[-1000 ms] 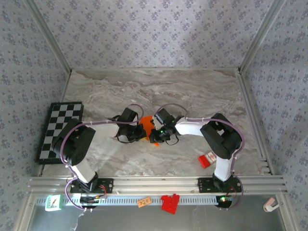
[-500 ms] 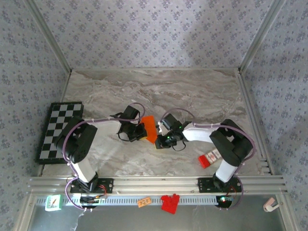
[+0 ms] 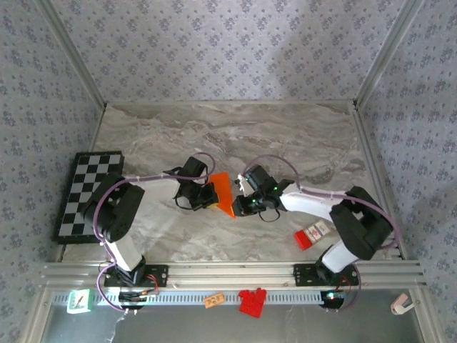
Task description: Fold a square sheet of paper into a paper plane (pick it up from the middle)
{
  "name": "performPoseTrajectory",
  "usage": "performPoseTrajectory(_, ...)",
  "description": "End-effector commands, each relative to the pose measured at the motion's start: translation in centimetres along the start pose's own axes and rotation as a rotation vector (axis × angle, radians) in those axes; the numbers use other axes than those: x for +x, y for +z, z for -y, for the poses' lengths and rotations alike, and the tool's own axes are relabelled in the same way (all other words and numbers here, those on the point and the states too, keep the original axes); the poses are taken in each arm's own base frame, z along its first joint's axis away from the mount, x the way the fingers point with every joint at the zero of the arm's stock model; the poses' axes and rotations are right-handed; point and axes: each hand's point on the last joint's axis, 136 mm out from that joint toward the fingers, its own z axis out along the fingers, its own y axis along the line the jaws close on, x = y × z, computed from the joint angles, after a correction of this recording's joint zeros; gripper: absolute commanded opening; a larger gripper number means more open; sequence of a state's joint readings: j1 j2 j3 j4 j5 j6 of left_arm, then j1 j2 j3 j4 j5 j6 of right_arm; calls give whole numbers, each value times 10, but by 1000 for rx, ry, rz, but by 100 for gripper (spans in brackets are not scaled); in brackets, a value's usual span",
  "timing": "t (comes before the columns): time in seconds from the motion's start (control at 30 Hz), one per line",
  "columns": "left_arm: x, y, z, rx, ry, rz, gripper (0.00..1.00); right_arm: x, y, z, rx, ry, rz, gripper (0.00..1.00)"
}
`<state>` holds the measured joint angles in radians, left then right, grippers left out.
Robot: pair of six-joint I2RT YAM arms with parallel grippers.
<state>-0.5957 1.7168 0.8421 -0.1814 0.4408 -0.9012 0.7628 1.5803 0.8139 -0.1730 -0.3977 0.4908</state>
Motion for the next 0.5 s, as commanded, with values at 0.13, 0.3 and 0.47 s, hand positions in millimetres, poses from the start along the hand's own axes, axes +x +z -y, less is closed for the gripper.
performPoseTrajectory(0.13, 4, 8, -47, -168, -69, -2, 4, -8, 28, -2, 25, -16, -28, 14)
performPoseTrajectory(0.3, 2, 7, -44, -160, -58, 4, 4, 6, 39, 16, 77, 0, -73, 13)
performPoseTrajectory(0.47, -7, -1, -51, -169, -40, 19, 8, 29, 42, 38, 153, 29, -141, 13)
